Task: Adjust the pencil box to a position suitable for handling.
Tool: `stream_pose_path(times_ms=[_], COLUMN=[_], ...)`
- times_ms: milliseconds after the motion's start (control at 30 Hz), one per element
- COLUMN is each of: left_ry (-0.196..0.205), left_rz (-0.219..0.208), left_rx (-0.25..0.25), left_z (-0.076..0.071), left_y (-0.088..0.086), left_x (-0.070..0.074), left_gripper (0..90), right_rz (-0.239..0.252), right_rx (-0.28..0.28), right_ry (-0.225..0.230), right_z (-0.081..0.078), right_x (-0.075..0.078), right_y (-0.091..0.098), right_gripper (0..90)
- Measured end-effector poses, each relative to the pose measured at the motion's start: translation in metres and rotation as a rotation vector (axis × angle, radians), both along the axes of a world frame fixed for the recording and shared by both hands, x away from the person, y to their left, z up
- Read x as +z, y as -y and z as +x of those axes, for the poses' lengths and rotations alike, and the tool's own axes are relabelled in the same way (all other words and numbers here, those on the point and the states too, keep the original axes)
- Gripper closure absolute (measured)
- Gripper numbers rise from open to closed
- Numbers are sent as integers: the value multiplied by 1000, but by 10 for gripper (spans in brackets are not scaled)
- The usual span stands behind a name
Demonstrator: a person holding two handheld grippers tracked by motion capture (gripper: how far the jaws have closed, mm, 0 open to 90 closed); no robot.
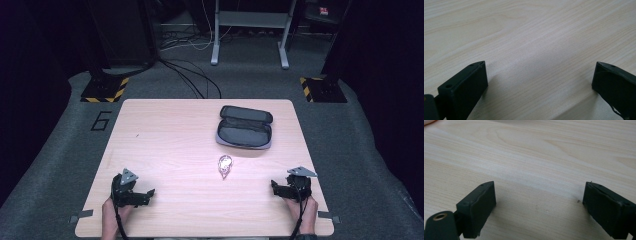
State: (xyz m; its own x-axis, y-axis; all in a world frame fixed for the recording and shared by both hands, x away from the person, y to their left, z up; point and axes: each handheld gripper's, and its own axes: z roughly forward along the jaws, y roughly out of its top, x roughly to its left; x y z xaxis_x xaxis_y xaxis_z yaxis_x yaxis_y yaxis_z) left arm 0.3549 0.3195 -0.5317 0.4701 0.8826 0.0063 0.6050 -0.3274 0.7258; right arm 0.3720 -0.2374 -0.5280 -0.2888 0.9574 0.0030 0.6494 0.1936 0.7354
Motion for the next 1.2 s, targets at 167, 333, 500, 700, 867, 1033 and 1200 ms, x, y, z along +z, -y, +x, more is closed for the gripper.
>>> stream_pose_path(times_ms=[167, 333, 500, 700, 867, 1033, 1200], left_ry=[0, -3, 0, 0, 1, 1, 1], left_rz=[1, 7, 8, 8, 7, 7, 7], left_rx=[-1, -4, -4, -3, -2, -2, -1], left_z=[0, 0, 0, 0, 0, 0, 0], left_y=[0, 0, 0, 0, 0, 0, 0], left_x=[0, 1, 0, 0, 0, 0, 0], left_gripper=[2, 3, 3, 4, 4, 4, 4], right_rz=[-5, 14, 32, 58, 71, 76, 68], right_rx=[3, 0, 16, 61, 112, 155, 208], right_ry=[-5, -16, -17, -14, 4, 11, 18], right_z=[1, 2, -1, -4, -3, 0, 6], right_x=[0, 2, 3, 13, 22, 30, 34], right_y=[-1, -1, -6, -28, -52, -72, -90], right_gripper=[93, 91, 87, 88, 88, 87, 86])
